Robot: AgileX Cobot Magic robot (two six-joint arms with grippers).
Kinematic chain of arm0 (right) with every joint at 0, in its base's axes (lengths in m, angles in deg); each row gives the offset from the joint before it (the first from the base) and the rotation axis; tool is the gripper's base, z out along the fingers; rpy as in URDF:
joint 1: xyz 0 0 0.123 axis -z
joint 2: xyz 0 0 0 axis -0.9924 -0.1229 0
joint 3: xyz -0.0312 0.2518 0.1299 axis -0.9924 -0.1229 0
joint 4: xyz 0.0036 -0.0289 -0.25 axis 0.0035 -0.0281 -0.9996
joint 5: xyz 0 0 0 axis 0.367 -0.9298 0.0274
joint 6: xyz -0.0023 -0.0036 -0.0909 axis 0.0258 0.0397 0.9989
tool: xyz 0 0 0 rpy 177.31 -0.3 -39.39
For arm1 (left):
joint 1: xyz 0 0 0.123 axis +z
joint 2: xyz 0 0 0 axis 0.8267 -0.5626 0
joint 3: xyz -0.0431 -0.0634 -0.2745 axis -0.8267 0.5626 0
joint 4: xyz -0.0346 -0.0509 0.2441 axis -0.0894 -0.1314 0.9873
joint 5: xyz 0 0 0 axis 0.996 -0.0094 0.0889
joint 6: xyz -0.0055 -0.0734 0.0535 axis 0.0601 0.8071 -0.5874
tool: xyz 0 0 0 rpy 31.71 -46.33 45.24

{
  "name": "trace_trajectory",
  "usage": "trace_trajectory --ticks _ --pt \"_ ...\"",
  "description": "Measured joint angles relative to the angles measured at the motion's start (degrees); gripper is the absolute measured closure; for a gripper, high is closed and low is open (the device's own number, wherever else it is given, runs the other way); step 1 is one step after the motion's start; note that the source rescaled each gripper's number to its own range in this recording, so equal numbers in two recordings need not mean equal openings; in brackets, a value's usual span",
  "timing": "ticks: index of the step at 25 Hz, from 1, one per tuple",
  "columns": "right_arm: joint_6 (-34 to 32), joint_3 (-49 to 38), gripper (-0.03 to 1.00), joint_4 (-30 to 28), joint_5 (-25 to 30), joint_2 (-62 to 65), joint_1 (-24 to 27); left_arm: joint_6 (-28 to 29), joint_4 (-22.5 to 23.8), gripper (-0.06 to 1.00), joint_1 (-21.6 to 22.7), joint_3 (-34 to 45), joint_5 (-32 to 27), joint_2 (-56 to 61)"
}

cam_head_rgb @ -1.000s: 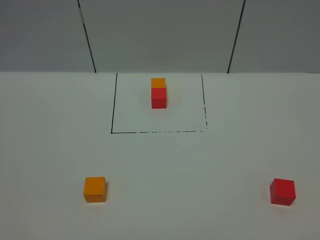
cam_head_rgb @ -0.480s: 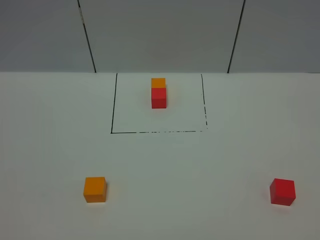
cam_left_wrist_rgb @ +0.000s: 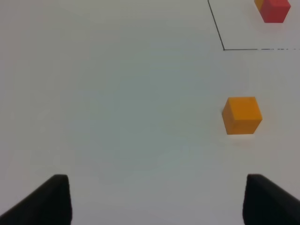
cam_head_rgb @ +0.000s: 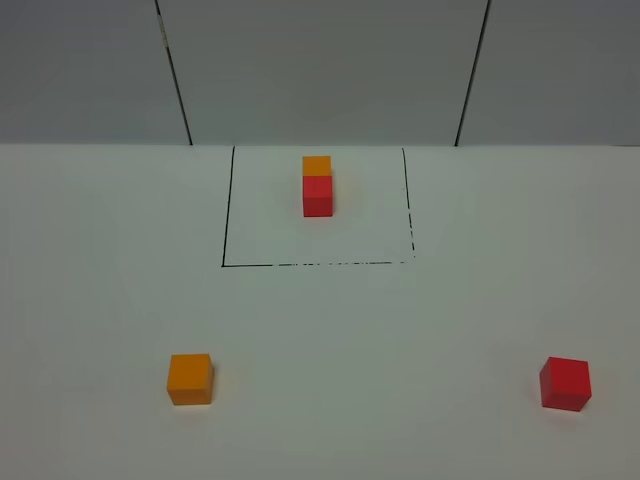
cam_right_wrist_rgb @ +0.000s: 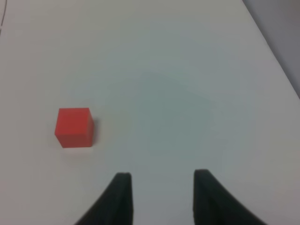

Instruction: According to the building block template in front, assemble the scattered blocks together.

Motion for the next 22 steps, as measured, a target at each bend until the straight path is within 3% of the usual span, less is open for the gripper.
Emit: trace_trajectory --ticks 13,22 --pt "0.0 0.0 0.97 0.0 0.0 0.0 0.0 1.6 -0.3 0.07 0.0 0.0 0.1 -2.1" --pt "0.0 0.0 0.97 0.0 0.0 0.0 0.0 2.8 -3.2 0.07 0.0 -4.9 2.9 -24.6"
